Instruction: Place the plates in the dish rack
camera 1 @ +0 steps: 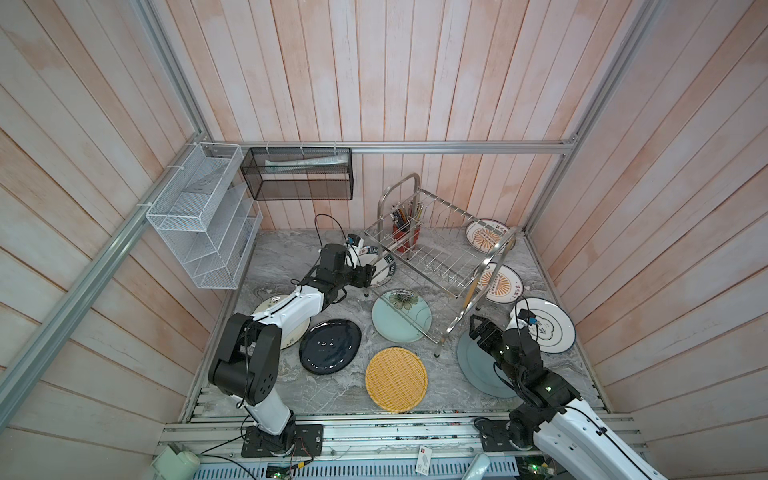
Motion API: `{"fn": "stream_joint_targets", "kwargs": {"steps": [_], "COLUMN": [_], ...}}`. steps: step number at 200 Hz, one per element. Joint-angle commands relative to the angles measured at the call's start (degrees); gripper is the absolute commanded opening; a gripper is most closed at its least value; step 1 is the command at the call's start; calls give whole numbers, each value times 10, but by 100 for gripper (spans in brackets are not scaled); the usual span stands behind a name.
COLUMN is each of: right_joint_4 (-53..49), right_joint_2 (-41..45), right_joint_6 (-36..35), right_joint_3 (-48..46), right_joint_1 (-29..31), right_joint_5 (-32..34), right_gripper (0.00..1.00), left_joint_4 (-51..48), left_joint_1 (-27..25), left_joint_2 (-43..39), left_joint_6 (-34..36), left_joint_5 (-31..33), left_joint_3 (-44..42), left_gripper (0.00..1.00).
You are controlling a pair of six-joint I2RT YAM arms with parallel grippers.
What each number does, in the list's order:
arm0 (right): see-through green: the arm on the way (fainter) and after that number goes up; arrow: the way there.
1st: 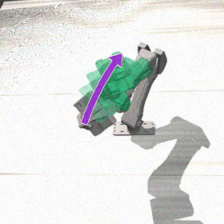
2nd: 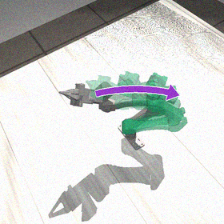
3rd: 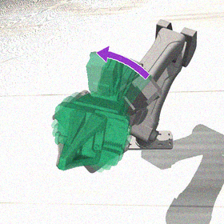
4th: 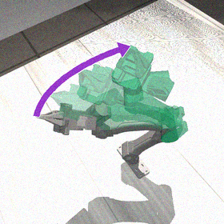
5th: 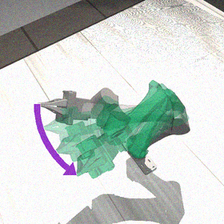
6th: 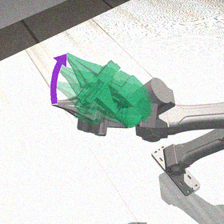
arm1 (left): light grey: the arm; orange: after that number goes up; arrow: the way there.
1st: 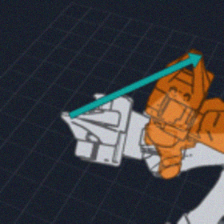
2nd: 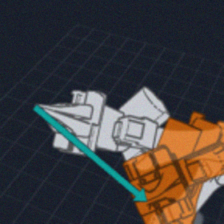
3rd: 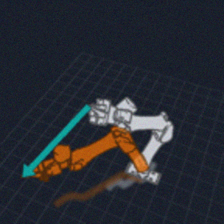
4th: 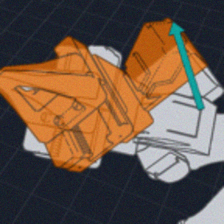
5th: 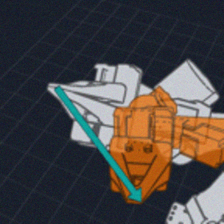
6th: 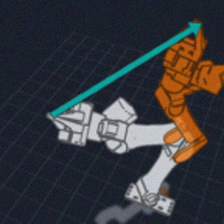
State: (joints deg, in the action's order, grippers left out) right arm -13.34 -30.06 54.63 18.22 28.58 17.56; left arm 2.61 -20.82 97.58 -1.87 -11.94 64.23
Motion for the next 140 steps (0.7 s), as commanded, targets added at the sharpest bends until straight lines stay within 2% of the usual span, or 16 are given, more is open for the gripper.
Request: {"fn": "stream_joint_targets", "kwargs": {"steps": [1,43,67,89,119,140], "right_joint_4": [-45,-3,32,59,102,125], "right_joint_2": [-16,-58,-102,-149,-193,-227], "right_joint_6": [-8,-56,-65,-76,-86,-104], "right_joint_3": [25,28,33,49,61,77], "right_joint_1": [-34,-195,-259,-274,-281,-282], "right_joint_5": [-6,-148,-196,-202,-200,-202], "right_gripper": [92,92,92,91,91,91], "left_joint_4": [5,-12,-22,-29,-26,-16], "left_joint_1": [-6,-11,-20,-29,-37,-40], "left_joint_2": [28,61,73,77,64,43], "left_joint_6": [52,49,41,33,16,-4], "left_joint_5": [-25,-49,-55,-52,-45,-35], "left_joint_3": [33,69,78,82,62,38], "left_gripper": [73,49,36,34,26,16]}}
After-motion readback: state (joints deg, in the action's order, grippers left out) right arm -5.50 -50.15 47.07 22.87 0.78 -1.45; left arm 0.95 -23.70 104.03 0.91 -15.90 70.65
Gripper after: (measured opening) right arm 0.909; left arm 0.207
